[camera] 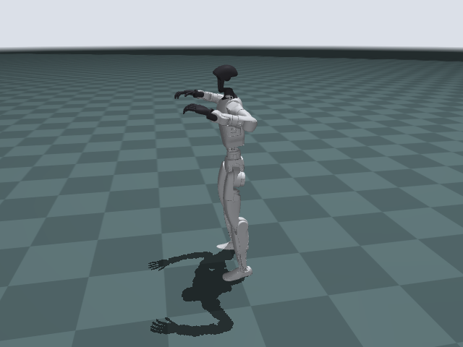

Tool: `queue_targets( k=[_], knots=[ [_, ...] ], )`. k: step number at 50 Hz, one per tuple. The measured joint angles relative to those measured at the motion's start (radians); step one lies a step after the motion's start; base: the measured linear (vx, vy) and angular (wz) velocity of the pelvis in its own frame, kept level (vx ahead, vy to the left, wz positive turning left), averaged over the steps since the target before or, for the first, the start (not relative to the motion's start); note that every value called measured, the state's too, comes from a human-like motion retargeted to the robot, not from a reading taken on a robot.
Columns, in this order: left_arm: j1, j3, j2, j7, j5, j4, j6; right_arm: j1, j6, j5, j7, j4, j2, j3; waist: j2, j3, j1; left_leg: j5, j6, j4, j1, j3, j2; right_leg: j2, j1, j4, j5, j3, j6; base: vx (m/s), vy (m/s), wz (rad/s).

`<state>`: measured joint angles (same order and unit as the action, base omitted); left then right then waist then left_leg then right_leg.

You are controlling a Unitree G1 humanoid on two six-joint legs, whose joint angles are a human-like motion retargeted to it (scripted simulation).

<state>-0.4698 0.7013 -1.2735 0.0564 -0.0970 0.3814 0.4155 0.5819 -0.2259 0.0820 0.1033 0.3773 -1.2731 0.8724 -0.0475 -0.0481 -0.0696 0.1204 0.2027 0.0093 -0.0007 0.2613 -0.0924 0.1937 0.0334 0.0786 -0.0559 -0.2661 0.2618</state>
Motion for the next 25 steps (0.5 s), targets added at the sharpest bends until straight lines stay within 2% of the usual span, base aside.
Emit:
queue_targets(
  k=[15, 25],
  knots=[
    [0.03, -0.04, -0.02, -0.018, -0.009, 0.001, 0.004, 0.029, -0.001, -0.015, -0.004, -0.013, -0.009, 0.051, 0.009, -0.001, 0.001, 0.008, -0.003, 0.007, 0.01, -0.005, 0.009, 0.011, -0.015, 0.004, -0.005, -0.004, 0.0, 0.0, 0.0, 0.0],
    [0.006, -0.017, -0.048, -0.016, -0.013, -0.021, 0.003, 0.072, 0.001, -0.043, -0.018, -0.038, -0.029, 0.116, 0.012, 0.002, 0.002, 0.007, -0.002, 0.006, 0.009, -0.007, 0.011, 0.013, -0.018, 0.0, -0.001, -0.007, 0.0, 0.0, 0.0, 0.0]
  ],
)
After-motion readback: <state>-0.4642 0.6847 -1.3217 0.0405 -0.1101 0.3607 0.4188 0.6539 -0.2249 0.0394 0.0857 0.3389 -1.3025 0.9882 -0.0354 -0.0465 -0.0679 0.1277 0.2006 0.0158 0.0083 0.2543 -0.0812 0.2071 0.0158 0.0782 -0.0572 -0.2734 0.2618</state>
